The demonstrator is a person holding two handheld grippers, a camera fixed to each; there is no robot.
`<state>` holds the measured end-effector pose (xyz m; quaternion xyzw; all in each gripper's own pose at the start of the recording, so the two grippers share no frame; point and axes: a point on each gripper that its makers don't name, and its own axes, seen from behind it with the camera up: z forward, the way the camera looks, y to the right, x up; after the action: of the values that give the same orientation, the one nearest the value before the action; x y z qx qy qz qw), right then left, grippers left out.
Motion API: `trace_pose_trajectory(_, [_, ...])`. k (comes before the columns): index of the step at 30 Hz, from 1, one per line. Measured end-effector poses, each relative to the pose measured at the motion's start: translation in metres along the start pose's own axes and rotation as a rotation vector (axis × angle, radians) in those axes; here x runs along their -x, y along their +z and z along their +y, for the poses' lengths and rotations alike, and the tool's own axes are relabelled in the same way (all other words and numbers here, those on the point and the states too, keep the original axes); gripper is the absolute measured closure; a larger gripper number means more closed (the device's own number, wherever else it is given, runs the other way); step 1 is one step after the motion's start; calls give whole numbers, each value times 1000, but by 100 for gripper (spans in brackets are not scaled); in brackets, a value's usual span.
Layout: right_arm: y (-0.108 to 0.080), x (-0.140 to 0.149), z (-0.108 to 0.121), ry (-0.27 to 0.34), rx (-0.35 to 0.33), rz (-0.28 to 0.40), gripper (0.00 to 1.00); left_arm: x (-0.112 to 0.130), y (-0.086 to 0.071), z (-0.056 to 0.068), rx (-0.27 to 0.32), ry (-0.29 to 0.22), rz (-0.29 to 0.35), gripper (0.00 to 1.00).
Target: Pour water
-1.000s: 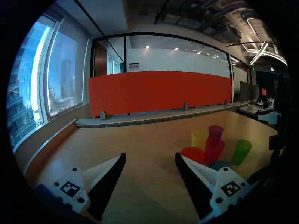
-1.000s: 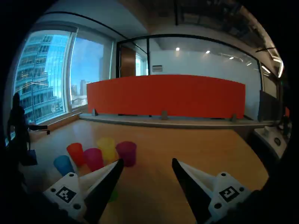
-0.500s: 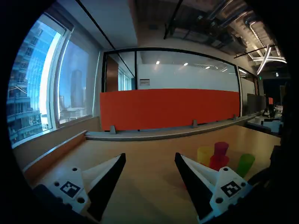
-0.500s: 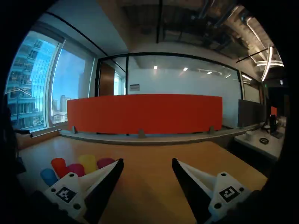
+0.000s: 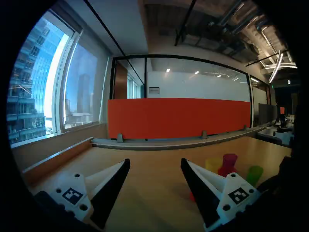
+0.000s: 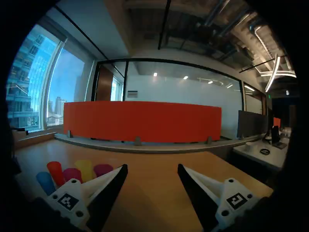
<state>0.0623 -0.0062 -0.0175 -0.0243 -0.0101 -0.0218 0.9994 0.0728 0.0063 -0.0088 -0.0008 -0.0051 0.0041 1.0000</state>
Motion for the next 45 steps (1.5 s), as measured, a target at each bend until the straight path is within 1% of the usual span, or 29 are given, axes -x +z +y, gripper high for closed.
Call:
trace_pose_trajectory(6, [-3, -4, 4, -30, 18, 21, 0, -12, -3, 2, -14, 44, 36, 2])
trace_pose_trajectory(9, [-4, -6, 7, -28, 28, 22, 0, -14, -3, 2, -21, 44, 53, 2])
trace_pose_trajectory(12, [-5, -11, 10, -4, 29, 38, 0, -9, -3, -1, -35, 47, 56, 2])
trace_pose_trajectory(15, [-6, -13, 11, 34, 25, 42, 0, 0, -2, -4, -50, 69, 46, 2])
trace_pose_trajectory(18, [-7, -15, 10, 76, 12, 40, 0, 6, -1, -5, -62, 95, 50, 2])
trace_pose_trajectory(21, [-6, -16, 12, 112, 15, 41, 0, 12, -1, -4, -72, 99, 59, 2])
trace_pose_trajectory(24, [-3, -15, 15, 130, 20, 43, 0, 16, -1, -4, -79, 84, 64, 2])
trace_pose_trajectory(33, [1, -11, 17, 101, 39, 36, 1, 34, 2, -7, -77, 39, 62, 2])
trace_pose_trajectory(36, [3, -10, 15, 112, 36, 27, 1, 41, 3, -8, -71, 22, 52, 2])
trace_pose_trajectory(39, [3, -11, 13, 123, 35, 28, 1, 46, 4, -8, -65, 15, 50, 2])
trace_pose_trajectory(45, [3, -12, 12, 101, 41, 22, 1, 53, 7, -7, -61, 21, 37, 2])
